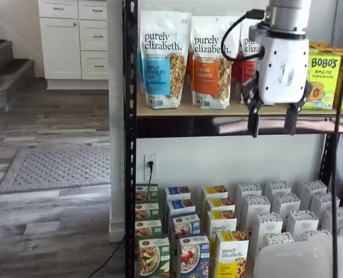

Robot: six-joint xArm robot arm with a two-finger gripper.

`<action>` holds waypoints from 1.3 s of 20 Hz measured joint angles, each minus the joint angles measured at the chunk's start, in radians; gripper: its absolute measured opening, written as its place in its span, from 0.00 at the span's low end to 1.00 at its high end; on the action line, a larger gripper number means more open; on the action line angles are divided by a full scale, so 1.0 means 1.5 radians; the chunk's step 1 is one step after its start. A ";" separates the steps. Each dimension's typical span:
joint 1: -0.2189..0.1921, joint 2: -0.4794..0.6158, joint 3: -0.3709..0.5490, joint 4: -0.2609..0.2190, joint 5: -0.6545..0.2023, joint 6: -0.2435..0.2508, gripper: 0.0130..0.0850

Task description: Pick up the blue and white box that is on the bottom shelf, the second box from the left

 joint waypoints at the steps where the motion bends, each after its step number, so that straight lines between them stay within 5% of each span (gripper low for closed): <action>1: -0.002 -0.001 0.013 0.003 -0.012 -0.002 1.00; 26: 0.047 0.023 0.255 0.000 -0.294 0.046 1.00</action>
